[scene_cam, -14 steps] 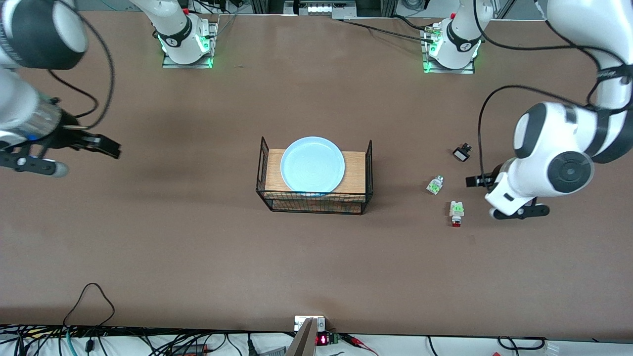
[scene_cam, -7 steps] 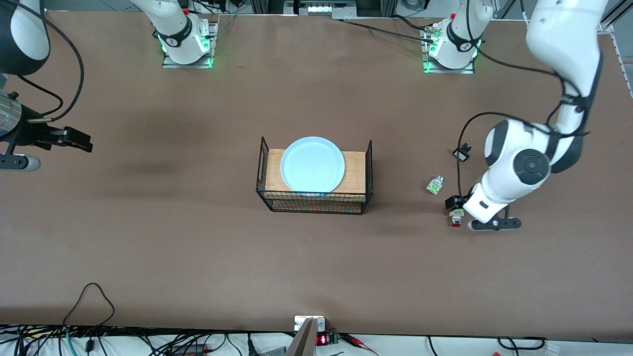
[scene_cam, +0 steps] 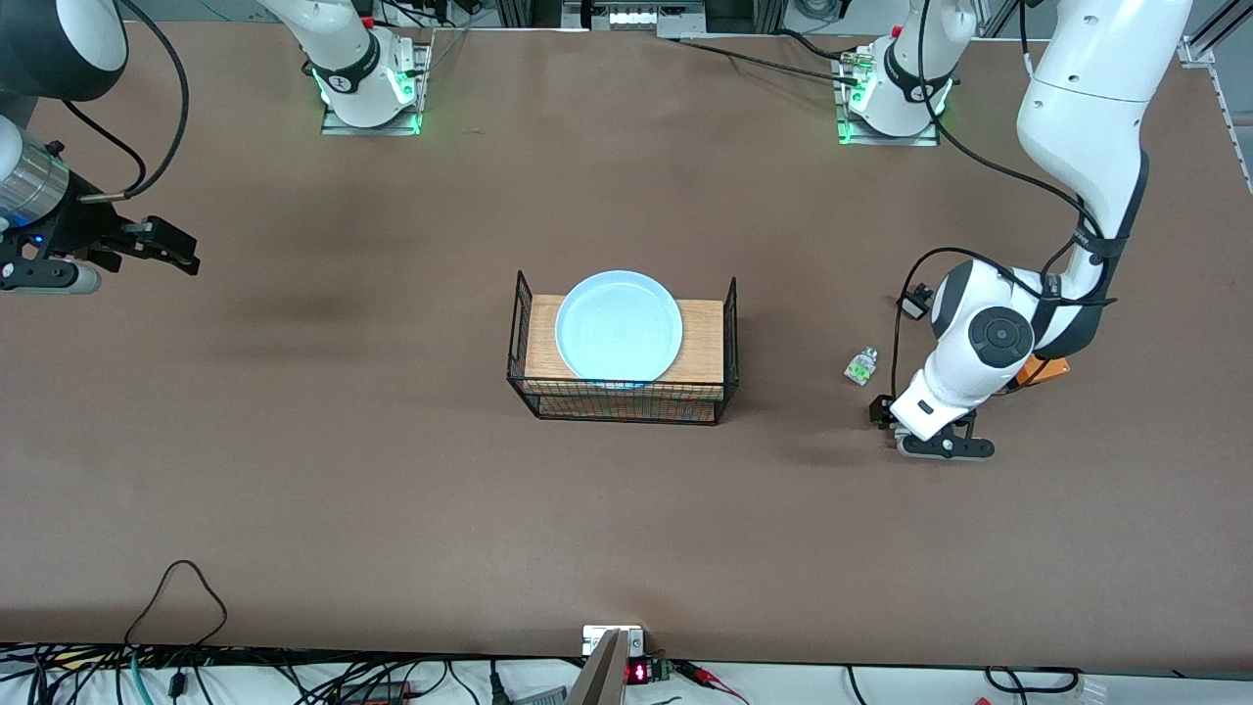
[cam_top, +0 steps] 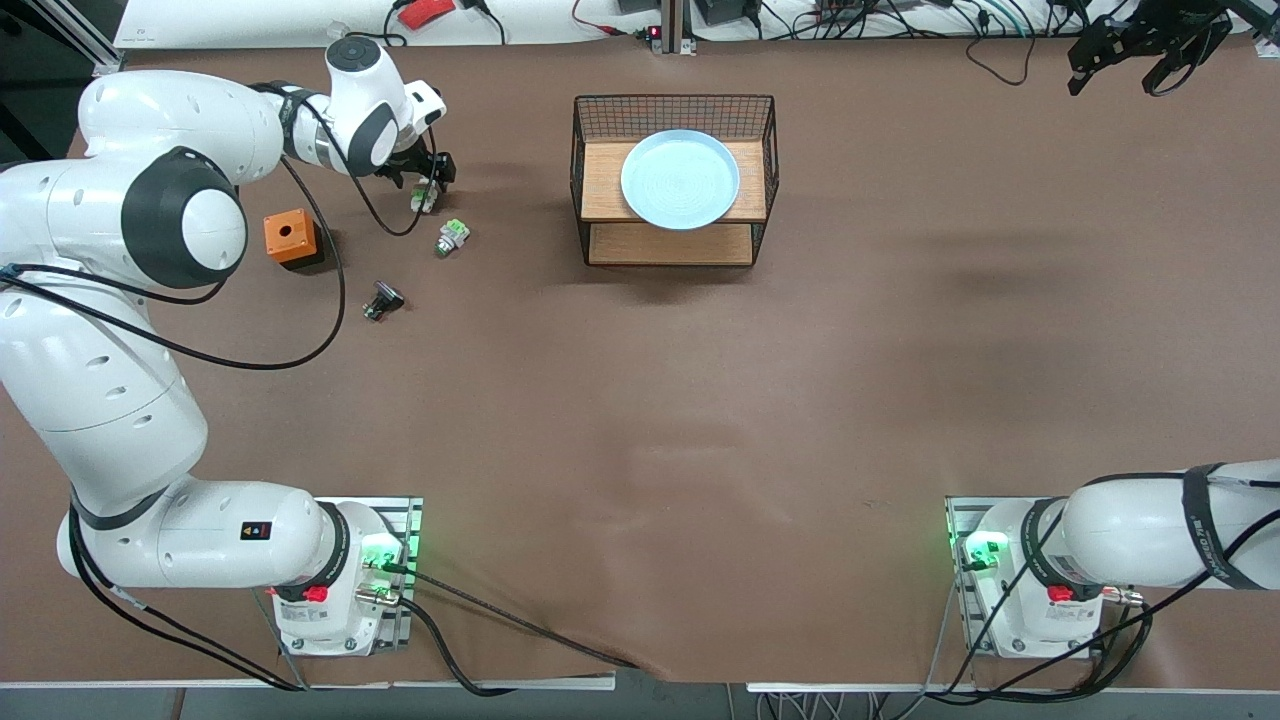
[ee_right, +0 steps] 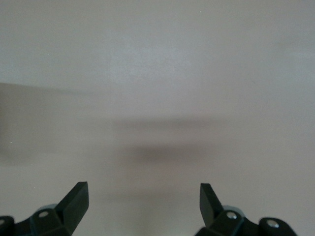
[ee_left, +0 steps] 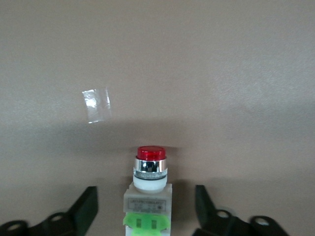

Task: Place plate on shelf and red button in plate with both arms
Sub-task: 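Grasp the red-capped button with the left gripper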

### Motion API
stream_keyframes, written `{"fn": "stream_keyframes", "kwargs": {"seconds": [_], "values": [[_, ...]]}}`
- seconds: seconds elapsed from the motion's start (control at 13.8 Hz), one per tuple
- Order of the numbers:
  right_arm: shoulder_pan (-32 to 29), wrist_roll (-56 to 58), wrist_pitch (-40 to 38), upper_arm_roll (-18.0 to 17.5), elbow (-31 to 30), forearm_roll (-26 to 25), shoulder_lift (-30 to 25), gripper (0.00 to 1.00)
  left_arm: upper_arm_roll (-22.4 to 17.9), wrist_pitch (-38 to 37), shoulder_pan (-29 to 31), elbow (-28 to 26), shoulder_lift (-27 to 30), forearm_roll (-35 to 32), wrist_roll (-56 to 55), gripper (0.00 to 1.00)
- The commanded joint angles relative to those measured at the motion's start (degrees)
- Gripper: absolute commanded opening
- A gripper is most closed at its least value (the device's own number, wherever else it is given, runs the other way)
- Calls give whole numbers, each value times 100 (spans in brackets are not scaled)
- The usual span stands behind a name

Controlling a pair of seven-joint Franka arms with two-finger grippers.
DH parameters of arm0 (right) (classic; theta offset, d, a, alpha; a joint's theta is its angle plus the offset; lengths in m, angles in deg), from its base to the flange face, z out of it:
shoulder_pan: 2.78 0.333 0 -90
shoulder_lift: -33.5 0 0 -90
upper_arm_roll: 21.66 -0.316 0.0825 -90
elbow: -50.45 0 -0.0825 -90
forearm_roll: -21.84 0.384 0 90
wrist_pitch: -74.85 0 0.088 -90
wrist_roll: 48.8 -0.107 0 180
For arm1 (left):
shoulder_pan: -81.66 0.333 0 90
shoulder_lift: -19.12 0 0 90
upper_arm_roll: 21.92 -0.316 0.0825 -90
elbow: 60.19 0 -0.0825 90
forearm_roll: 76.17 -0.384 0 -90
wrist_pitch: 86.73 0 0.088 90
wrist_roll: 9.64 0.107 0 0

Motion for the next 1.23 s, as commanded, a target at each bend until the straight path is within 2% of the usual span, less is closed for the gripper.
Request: {"fn": "stream_keyframes", "kwargs": {"seconds": [0.0, 0.14, 0.29, 0.36, 0.43, 0.51, 0.72, 0.87, 1.16], "values": [[15, 106, -221, -35, 323, 18, 35, 100, 2, -2, 26, -26, -56, -120, 77, 45], [-29, 123, -423, -18, 509, 79, 62, 100, 11, -150, 18, -26, 39, -120, 77, 25], [-12, 79, -441, -9, 571, 80, 53, 100, 20, -528, 18, 62, 206, -120, 86, 14], [-3, 70, -441, -17, 580, 80, 53, 100, 55, -686, 18, 79, 346, -120, 86, 11], [-3, 70, -441, -26, 588, 71, 53, 100, 81, -844, 9, 71, 548, -120, 77, 11], [-3, 62, -441, -26, 588, 71, 53, 100, 99, -1316, -61, 80, 776, -129, 86, 10], [6, 61, -441, -35, 580, 71, 62, 100, 300, -2616, -114, 500, 996, -129, 86, 10], [15, 61, -441, -35, 588, 62, 62, 100, 520, -3714, -123, 1000, 1234, -94, 51, 9], [15, 61, -441, -44, 588, 45, 62, 100, 1064, -5474, -123, 2274, 1244, -6, 33, 9]]}}
